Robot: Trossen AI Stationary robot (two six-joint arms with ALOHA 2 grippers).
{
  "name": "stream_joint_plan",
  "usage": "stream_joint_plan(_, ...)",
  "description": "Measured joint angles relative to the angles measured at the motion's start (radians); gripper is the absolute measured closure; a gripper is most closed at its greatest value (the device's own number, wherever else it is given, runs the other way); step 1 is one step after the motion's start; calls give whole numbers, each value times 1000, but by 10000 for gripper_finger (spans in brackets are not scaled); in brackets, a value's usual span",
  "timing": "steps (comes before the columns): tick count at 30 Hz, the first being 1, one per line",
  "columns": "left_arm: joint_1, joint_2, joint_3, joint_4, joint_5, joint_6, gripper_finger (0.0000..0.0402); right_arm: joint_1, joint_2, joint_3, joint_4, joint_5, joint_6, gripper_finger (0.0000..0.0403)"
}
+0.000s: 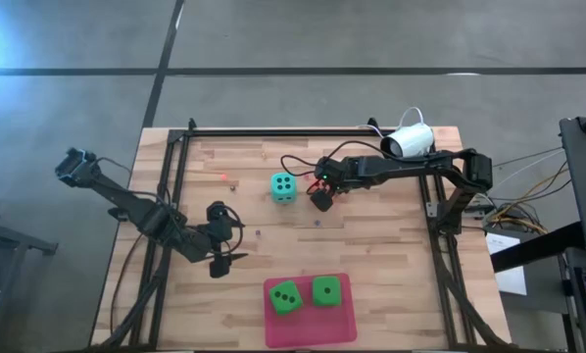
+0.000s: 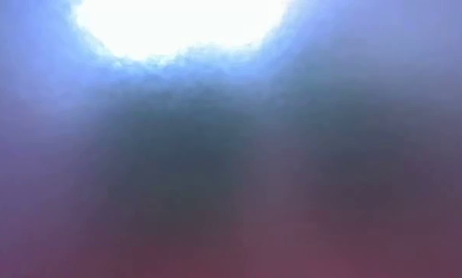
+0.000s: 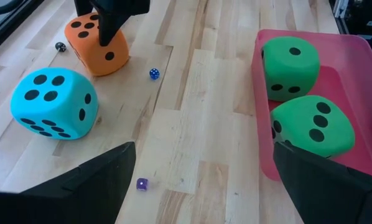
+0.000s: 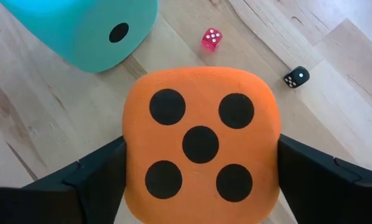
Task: Pick & Place Dice
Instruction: Put the large orange dice into the pink bin
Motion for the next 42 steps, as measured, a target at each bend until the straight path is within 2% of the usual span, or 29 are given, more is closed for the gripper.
stream_joint_plan(17,-1,0,0,0,0,0,20,0,-10,-2,10,-5,-8,62)
stream_joint_plan(29,-1,0,0,1,0,0,16,6,-134,-3,-21,-19,-13,62)
stream_joint_plan(36,0,0,0,0,0,2,14,83,-273,-2,-44,-14,5,62)
stream_joint_plan(42,0,0,-1,1,0,5,20,210,-369,0,-83,-2,24,62)
